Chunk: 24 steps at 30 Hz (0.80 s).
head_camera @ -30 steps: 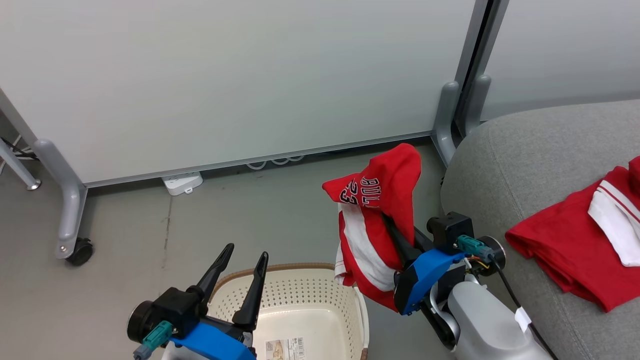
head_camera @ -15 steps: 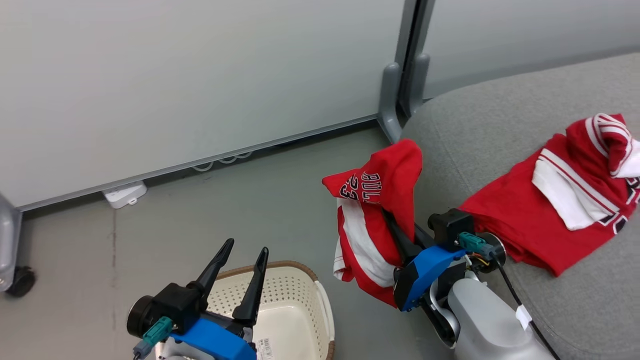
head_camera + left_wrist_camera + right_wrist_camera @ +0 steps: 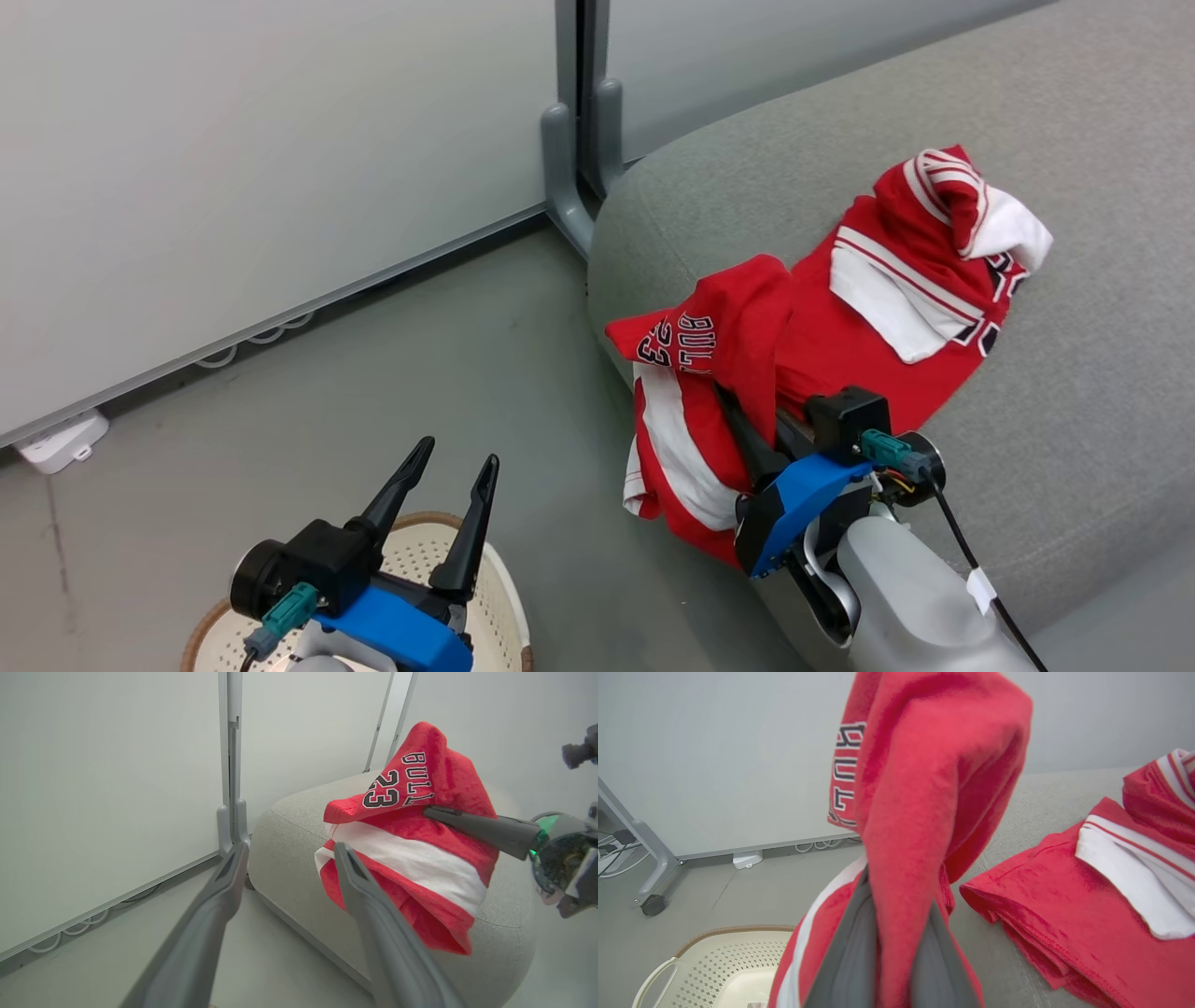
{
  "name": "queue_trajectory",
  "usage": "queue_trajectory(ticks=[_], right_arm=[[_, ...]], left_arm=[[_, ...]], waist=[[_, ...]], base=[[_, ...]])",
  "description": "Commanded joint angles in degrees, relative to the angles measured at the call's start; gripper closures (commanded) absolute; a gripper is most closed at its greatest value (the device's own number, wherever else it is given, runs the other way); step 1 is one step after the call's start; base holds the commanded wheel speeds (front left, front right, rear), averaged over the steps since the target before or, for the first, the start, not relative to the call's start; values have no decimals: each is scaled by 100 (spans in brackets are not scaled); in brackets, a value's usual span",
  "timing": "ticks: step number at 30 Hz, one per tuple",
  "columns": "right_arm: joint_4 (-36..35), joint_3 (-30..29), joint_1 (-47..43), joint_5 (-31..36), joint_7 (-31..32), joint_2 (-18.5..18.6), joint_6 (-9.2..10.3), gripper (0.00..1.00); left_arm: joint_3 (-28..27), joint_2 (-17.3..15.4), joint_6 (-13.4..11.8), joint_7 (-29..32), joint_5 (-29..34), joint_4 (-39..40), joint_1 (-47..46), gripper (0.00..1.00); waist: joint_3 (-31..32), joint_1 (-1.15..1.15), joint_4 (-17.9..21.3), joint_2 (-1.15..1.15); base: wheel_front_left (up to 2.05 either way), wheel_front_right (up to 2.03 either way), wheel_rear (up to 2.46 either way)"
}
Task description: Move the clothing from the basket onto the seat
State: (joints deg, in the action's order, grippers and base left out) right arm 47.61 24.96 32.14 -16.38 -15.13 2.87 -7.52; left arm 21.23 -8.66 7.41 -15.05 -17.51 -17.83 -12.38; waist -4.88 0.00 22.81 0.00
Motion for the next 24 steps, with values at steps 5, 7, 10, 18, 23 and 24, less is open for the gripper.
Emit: queue_trajectory(ticks=[5, 7, 10, 18, 23, 24], right_arm=[[-56, -20, -81, -57, -1, 1, 6, 100], [-71, -21, -103, -57, -1, 0, 5, 100], [-83, -33, -109, -61, -1, 0, 6, 100], [-76, -116, -138, -42, -1, 0, 5, 100], [66, -447, 160, 4, -2, 0, 6, 100], [106, -587, 261, 13, -1, 3, 6, 100]], left_arm=[[45, -79, 10, -19, -2, -9, -81, 0], [55, -84, 10, -19, -2, -15, -81, 0], [81, -97, 10, -19, -9, -25, -92, 0], [141, -106, 10, -19, -33, -42, -122, 0], [168, -110, 10, -19, -11, -17, -142, 0], [175, -126, 10, -19, 0, -6, -160, 0]], waist=[[-63, 0, 428, 0], [-69, 0, 503, 0], [-82, 0, 583, 0], [-102, 0, 594, 0], [-176, 0, 467, 0], [-208, 0, 433, 0]], base=[[0, 0, 0], [0, 0, 0], [0, 0, 0], [0, 0, 0], [0, 0, 0], [0, 0, 0]])
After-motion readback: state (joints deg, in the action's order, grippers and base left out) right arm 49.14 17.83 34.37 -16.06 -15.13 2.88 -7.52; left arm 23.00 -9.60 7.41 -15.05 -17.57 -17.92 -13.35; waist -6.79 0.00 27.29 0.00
